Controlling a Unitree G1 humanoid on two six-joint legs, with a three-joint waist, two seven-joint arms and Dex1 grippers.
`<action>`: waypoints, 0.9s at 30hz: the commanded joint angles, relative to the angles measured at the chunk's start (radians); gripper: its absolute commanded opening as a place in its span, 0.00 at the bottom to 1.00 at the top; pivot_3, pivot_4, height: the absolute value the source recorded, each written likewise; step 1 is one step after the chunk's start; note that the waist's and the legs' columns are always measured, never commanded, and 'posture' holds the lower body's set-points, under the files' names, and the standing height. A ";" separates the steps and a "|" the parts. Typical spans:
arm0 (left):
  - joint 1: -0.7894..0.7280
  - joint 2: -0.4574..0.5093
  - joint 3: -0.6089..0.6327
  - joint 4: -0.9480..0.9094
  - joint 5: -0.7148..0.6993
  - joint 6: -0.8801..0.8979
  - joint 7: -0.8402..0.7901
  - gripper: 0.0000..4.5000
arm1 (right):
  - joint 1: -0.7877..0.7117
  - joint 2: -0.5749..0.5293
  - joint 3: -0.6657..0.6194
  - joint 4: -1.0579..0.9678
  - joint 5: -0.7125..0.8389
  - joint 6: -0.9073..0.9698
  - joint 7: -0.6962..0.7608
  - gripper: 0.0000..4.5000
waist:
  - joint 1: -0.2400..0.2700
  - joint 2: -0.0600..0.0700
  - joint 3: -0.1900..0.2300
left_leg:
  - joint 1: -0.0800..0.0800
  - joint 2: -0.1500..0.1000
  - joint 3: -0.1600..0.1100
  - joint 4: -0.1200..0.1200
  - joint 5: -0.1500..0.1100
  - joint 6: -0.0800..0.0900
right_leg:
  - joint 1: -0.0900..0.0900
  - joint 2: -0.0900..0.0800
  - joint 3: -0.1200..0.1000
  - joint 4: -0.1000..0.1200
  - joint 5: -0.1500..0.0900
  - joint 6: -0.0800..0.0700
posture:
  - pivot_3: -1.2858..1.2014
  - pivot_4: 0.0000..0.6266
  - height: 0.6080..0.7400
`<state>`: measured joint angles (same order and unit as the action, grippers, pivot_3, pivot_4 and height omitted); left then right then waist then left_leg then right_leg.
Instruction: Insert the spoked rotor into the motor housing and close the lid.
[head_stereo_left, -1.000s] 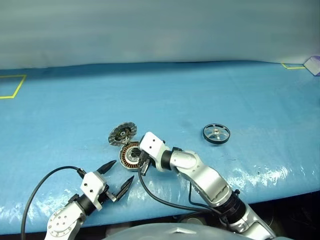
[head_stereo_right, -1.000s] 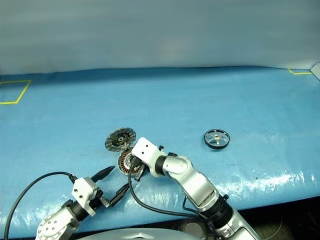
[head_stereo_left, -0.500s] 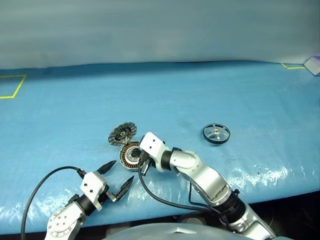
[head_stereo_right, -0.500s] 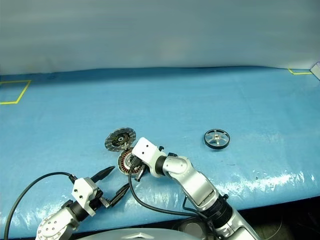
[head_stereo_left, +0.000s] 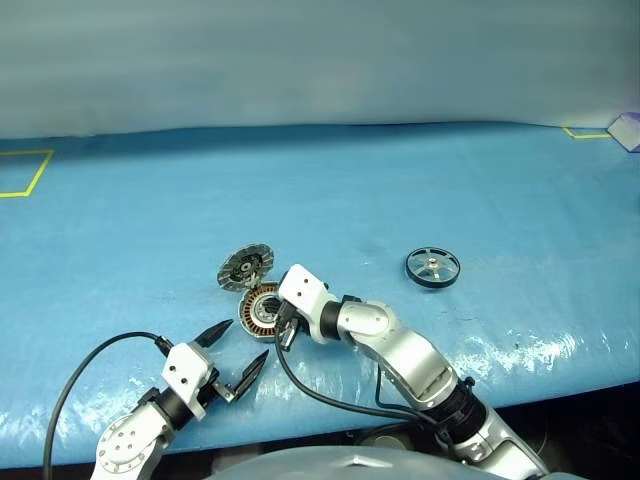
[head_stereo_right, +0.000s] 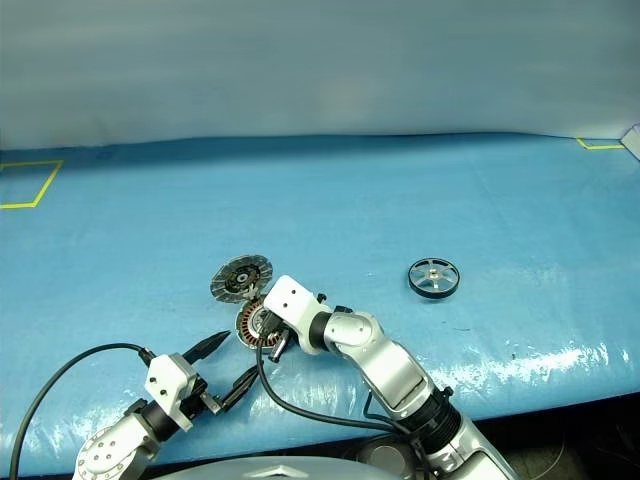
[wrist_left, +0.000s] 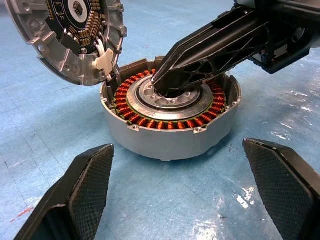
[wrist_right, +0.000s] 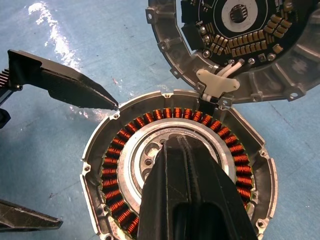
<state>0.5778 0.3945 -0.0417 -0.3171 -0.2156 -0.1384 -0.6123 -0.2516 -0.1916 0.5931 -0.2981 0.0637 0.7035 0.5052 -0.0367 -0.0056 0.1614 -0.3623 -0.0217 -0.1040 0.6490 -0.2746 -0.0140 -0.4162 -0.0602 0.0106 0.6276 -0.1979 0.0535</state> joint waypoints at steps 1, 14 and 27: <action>0.002 0.002 -0.004 -0.020 -0.001 -0.007 -0.001 1.00 | -0.004 0.001 -0.019 -0.003 -0.008 0.023 -0.015 0.01 | 0.000 0.000 0.000 | 0.000 0.000 0.000 0.000 0.000 0.000 | 0.000 0.000 0.000 0.000 0.000 0.000 | 0.52 0.24 1.00; -0.012 0.005 -0.008 -0.017 -0.002 -0.001 -0.001 1.00 | 0.008 0.040 -0.126 -0.146 0.157 0.152 0.047 0.01 | 0.000 0.000 0.000 | 0.000 0.000 0.000 0.000 0.000 0.000 | 0.000 0.000 0.000 0.000 0.000 0.000 | 0.52 0.24 1.00; -0.062 0.010 -0.017 -0.012 0.008 -0.019 -0.013 1.00 | -0.091 -0.542 -0.390 -0.210 0.214 0.219 0.246 0.01 | 0.012 0.001 0.003 | -0.003 -0.001 -0.001 0.001 0.000 0.000 | -0.001 -0.001 -0.001 -0.001 0.000 0.000 | 0.52 0.24 1.00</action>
<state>0.5230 0.3969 -0.0539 -0.3166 -0.2117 -0.1382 -0.6149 -0.3279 -0.6916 0.2519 -0.5306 0.2927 0.9418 0.7212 -0.0250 -0.0044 0.1643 -0.3657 -0.0231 -0.1041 0.6497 -0.2747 -0.0138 -0.4178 -0.0614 0.0093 0.6266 -0.1979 0.0538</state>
